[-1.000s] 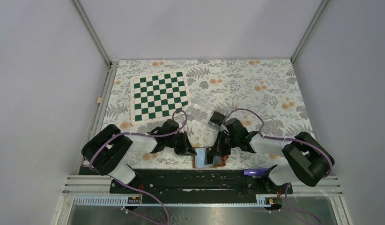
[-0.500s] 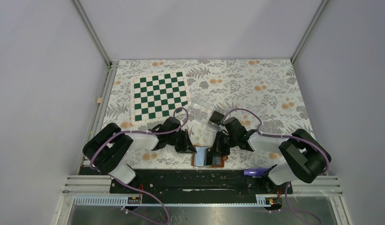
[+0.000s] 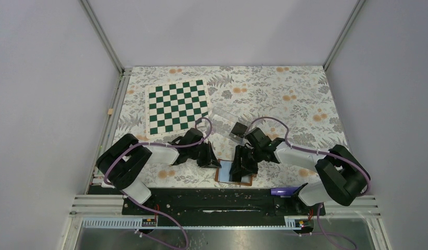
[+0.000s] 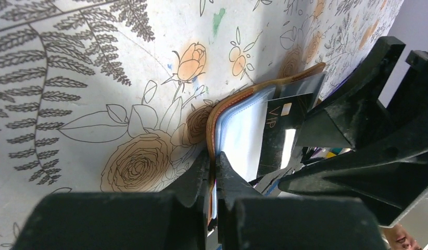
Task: Put the credit cards into the card holder
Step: Insert the credit card into the card holder.
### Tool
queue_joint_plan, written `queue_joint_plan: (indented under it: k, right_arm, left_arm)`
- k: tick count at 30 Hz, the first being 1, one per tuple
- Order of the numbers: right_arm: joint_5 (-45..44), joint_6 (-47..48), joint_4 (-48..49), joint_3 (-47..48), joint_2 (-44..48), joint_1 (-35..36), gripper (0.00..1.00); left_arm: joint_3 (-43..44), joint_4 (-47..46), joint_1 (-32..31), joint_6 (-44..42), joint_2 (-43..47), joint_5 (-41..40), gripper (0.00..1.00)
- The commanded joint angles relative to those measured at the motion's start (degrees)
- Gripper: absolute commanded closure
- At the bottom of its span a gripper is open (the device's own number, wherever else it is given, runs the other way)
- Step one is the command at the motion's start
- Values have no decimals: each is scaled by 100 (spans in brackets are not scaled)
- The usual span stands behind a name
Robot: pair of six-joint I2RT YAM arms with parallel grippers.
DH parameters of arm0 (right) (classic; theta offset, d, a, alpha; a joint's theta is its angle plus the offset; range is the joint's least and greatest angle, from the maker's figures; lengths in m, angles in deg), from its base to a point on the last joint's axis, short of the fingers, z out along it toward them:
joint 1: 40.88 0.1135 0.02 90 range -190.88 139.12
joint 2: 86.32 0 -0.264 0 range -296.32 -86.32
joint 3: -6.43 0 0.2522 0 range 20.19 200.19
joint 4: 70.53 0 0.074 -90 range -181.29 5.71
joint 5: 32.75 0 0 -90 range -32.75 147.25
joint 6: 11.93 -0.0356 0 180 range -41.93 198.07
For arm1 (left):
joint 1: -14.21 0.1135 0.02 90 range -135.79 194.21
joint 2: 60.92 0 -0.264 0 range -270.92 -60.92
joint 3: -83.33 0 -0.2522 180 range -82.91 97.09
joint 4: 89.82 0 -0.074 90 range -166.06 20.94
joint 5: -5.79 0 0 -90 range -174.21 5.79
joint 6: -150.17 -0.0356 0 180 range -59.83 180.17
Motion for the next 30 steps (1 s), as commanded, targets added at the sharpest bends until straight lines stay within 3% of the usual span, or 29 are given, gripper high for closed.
queue_joint_plan:
  k: [1, 7, 13, 21, 30]
  right_arm:
    - [-598, 346, -1030, 267, 186, 51, 35]
    - [-650, 499, -1039, 391, -66, 53, 31]
    - [-453, 618, -853, 703, -464, 118, 42]
    - [-315, 592, -732, 1010, -603, 452, 47]
    - [-657, 679, -821, 917, -401, 497, 45]
  left_arm:
    - [29, 248, 13, -119, -172, -613, 100]
    - [60, 213, -51, -108, -305, -573, 100]
    - [155, 242, -121, -118, -390, -544, 100]
    - [168, 139, -199, 1, -417, -490, 100]
    - [281, 435, -264, -162, -339, -647, 82]
